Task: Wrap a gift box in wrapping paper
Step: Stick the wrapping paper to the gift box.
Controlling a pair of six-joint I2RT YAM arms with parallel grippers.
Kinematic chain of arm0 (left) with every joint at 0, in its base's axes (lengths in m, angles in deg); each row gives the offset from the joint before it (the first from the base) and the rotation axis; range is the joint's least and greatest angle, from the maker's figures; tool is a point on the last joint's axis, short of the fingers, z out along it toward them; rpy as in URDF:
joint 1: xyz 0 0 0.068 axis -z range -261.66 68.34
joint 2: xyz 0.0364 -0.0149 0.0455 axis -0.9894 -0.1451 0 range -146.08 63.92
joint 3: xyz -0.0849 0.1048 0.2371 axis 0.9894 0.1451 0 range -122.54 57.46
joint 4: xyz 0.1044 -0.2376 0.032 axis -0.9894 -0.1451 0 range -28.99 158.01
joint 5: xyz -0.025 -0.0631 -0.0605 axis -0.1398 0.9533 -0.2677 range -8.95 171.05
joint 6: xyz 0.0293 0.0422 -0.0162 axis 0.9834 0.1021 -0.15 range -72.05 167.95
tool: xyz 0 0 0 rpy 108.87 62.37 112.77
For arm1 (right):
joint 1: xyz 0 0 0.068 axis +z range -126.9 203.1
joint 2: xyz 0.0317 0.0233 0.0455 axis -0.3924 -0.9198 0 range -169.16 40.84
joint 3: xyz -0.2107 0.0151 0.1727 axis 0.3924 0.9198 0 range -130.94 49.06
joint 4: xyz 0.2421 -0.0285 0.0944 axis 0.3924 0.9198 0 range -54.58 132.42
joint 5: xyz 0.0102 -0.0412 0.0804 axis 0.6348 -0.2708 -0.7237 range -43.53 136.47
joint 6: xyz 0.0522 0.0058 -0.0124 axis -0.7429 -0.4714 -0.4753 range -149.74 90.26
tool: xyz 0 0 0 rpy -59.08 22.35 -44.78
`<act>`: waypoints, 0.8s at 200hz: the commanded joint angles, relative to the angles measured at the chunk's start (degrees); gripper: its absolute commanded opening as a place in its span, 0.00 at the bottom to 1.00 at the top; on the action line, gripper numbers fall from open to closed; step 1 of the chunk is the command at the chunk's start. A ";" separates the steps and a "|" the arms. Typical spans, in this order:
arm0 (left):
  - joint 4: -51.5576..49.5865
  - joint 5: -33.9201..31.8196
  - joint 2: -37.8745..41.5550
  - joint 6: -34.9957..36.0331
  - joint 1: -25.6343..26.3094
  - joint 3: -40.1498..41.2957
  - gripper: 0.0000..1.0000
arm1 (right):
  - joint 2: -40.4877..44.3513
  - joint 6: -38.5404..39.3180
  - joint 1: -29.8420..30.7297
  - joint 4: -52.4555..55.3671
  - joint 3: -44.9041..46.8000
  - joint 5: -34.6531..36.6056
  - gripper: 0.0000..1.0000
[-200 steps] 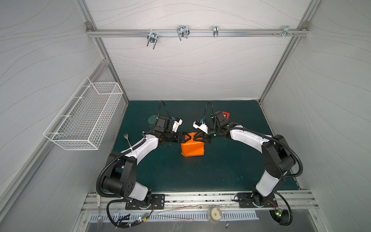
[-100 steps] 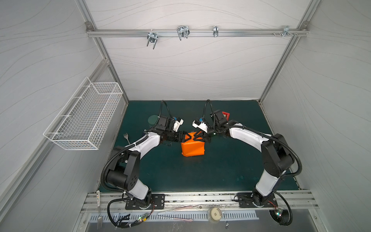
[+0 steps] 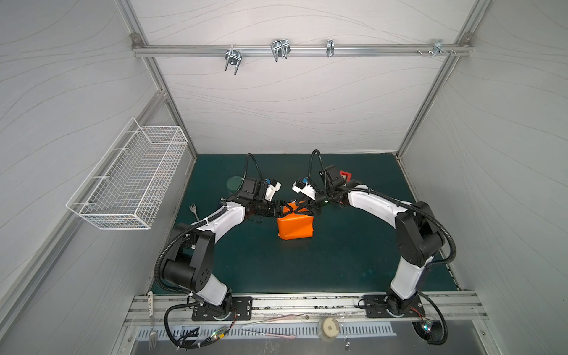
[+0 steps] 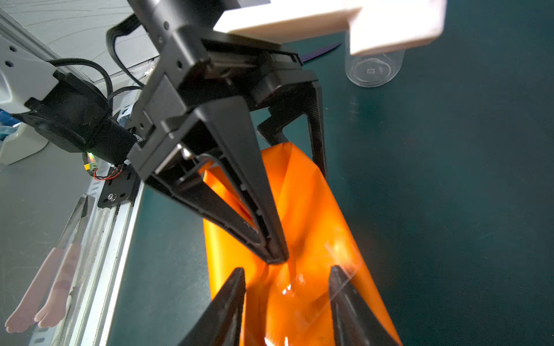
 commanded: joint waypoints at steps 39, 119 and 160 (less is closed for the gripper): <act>-3.00 -1.85 -2.44 0.88 0.38 0.40 0.81 | -2.40 1.78 -1.31 4.35 -2.32 2.67 0.65; -2.74 -1.68 -2.99 0.70 0.43 0.49 0.81 | 2.24 -0.92 -3.94 5.15 -2.98 2.74 0.84; -2.69 -1.37 -3.25 0.51 0.38 0.39 0.80 | 1.61 -3.19 -2.29 1.81 -1.39 10.95 0.91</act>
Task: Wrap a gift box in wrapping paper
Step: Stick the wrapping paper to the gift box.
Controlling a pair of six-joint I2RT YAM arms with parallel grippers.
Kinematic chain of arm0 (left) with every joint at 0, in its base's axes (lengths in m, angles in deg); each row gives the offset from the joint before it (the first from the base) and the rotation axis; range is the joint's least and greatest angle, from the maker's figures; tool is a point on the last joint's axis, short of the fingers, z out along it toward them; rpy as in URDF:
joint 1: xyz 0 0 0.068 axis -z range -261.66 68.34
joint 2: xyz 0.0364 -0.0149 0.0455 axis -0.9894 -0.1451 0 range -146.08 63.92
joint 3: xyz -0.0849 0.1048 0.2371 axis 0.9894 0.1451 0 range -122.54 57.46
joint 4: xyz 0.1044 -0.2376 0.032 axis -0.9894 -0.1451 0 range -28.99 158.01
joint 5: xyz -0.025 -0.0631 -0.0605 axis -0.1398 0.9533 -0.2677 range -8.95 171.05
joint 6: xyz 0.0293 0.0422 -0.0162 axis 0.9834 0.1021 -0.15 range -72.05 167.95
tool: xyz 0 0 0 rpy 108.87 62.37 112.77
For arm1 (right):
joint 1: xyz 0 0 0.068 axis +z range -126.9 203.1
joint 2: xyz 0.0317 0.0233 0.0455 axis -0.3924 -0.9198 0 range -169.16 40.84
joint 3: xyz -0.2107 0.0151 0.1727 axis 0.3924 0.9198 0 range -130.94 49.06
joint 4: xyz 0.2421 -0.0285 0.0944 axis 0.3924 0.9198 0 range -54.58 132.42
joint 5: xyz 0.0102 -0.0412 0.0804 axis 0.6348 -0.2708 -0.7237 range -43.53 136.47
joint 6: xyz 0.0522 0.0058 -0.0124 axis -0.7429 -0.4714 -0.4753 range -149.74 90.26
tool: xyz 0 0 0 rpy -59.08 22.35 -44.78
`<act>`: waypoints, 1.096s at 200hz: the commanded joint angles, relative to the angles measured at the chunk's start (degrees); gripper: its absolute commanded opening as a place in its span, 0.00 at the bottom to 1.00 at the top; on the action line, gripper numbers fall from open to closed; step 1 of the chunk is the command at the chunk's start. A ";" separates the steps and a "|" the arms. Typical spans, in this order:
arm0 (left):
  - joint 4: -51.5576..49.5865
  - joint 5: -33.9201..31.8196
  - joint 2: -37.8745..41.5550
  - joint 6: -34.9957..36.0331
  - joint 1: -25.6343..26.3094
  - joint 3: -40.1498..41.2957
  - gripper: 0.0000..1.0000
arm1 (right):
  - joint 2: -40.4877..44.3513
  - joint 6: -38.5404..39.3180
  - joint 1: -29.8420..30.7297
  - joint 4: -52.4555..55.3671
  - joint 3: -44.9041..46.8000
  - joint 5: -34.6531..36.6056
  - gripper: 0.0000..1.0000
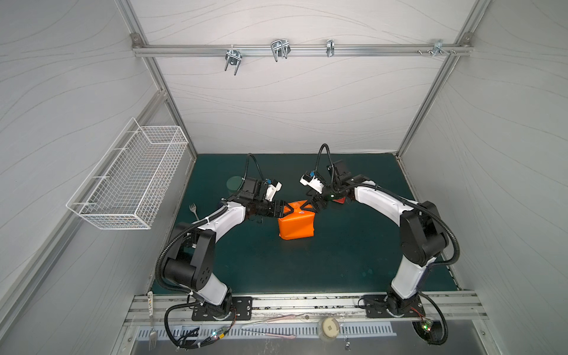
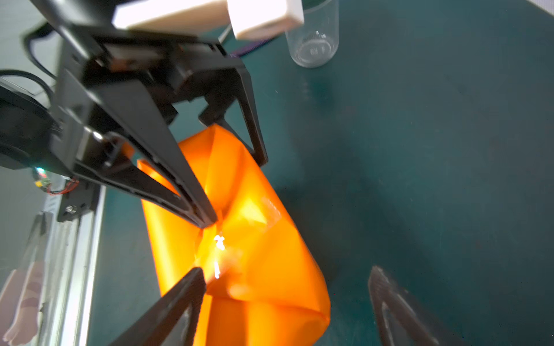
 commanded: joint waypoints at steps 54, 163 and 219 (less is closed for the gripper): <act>-3.31 -2.26 -2.37 0.55 0.34 0.56 0.80 | -2.95 0.33 2.22 -1.80 -0.31 9.31 0.95; -3.39 -2.16 -2.14 0.66 0.34 0.56 0.79 | -4.35 -2.18 2.60 1.62 -4.29 12.81 0.95; -3.42 -2.50 -2.20 0.54 0.34 0.47 0.79 | 2.45 1.01 3.60 1.42 3.22 13.83 0.99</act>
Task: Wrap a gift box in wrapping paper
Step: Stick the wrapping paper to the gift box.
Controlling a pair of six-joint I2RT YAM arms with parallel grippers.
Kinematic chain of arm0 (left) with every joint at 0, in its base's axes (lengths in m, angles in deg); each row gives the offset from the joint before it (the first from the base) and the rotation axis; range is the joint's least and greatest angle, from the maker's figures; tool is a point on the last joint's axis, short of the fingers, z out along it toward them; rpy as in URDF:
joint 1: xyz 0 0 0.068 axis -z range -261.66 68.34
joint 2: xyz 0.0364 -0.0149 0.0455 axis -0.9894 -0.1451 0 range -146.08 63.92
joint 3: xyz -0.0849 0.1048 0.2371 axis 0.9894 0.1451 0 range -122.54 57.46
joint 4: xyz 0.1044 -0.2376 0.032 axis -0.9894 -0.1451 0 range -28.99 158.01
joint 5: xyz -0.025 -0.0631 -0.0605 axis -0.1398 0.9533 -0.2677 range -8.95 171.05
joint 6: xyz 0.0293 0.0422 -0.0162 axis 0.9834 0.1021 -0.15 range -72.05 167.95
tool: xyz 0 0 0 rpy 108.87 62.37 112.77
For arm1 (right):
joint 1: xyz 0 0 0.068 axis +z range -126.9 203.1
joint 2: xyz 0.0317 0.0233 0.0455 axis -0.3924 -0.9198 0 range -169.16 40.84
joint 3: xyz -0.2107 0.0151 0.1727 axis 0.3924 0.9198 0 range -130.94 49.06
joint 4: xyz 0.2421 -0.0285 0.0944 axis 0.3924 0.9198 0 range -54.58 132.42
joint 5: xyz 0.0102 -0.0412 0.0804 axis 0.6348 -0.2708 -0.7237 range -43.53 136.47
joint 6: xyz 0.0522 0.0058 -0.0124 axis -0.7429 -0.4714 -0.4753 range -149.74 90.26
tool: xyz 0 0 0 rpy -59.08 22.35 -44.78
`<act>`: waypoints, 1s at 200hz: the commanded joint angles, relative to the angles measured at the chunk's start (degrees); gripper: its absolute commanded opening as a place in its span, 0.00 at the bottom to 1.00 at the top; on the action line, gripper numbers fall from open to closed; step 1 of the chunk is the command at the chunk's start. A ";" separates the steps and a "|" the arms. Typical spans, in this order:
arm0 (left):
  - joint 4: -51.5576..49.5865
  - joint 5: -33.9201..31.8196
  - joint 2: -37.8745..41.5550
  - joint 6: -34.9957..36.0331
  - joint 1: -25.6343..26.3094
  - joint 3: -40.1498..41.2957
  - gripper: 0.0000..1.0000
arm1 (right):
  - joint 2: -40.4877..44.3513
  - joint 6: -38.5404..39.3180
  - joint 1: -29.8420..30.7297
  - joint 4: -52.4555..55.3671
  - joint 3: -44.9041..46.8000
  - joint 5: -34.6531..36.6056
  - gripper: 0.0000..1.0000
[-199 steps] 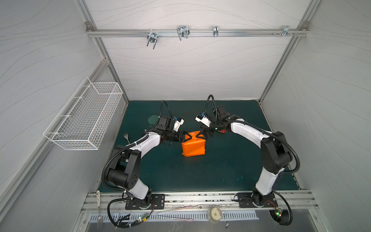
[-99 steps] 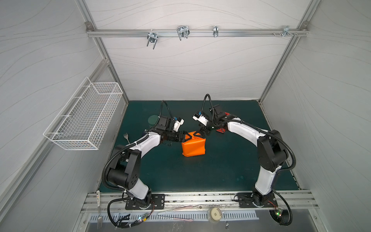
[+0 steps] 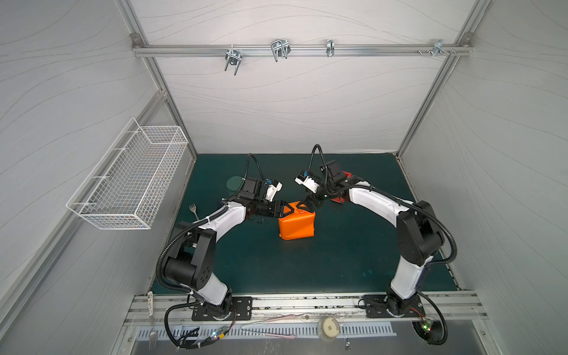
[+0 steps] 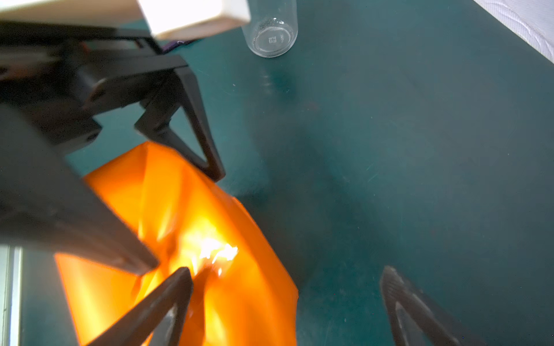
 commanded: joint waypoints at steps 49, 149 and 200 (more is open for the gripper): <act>-4.04 -3.62 -1.83 0.70 0.23 0.31 0.79 | 5.49 5.78 0.86 0.68 8.54 5.84 0.99; -4.86 -3.66 -0.59 0.87 0.27 -1.55 0.84 | 18.87 4.93 0.21 2.05 13.49 6.01 0.99; -6.01 -1.45 5.00 1.58 0.06 -6.02 0.96 | 17.95 4.01 -4.62 6.09 15.16 -5.63 0.99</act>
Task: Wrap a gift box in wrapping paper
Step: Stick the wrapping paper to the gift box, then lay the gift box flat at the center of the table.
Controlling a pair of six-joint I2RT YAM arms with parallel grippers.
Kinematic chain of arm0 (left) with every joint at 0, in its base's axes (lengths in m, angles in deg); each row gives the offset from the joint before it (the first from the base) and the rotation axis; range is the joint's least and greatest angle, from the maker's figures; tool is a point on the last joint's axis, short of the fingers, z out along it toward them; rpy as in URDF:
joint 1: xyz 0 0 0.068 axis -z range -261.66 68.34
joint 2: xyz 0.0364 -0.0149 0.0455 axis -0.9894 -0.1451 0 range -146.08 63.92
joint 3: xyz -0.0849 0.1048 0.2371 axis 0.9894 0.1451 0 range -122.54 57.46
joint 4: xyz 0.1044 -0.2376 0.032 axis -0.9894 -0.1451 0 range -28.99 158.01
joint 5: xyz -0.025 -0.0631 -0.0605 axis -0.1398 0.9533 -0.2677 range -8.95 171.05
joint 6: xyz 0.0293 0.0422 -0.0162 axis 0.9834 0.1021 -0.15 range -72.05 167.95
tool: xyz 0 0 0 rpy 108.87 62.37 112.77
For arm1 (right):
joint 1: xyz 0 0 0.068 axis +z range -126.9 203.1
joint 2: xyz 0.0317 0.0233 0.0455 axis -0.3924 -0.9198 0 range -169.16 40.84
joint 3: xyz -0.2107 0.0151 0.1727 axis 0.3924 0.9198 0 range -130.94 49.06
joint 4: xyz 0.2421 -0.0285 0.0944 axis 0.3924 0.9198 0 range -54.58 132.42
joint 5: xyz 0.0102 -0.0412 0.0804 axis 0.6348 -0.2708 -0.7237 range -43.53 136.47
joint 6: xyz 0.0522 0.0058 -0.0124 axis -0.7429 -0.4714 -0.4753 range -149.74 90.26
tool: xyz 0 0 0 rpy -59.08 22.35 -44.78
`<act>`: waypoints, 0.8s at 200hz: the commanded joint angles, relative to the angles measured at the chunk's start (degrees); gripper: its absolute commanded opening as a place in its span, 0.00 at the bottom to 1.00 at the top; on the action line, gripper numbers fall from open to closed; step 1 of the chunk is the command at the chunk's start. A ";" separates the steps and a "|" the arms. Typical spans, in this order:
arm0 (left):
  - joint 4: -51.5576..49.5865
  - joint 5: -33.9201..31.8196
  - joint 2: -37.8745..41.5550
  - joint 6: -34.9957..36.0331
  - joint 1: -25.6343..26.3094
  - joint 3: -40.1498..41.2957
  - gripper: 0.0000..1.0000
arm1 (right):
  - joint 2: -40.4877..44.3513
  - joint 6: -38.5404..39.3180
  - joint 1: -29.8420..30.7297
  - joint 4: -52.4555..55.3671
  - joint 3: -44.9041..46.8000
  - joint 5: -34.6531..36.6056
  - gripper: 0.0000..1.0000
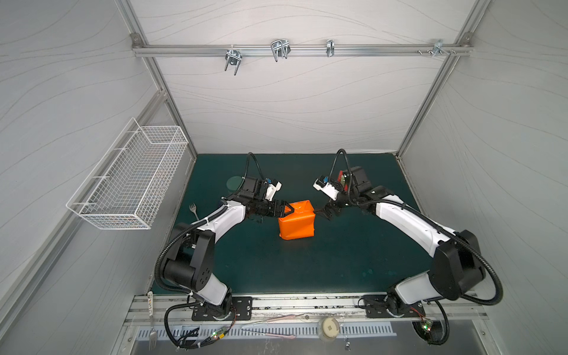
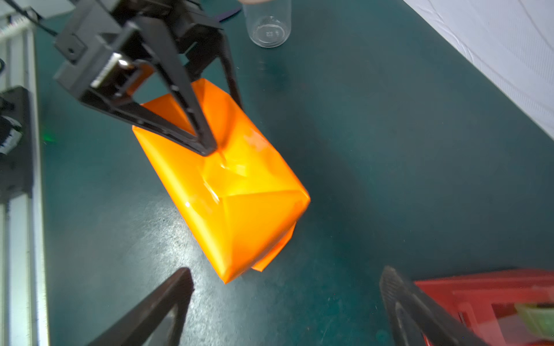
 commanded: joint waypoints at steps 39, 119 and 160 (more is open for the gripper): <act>-8.01 0.35 8.80 8.19 -3.50 -6.23 1.00 | -3.81 -4.42 5.49 -5.95 5.95 1.03 0.99; -11.52 -13.79 19.97 25.38 -4.45 1.94 0.99 | -20.20 -21.12 2.65 -4.47 -11.70 -0.34 0.99; -11.89 -17.09 22.80 25.30 -8.38 2.32 0.99 | -14.08 -12.74 -2.04 -0.87 -11.23 -6.16 0.99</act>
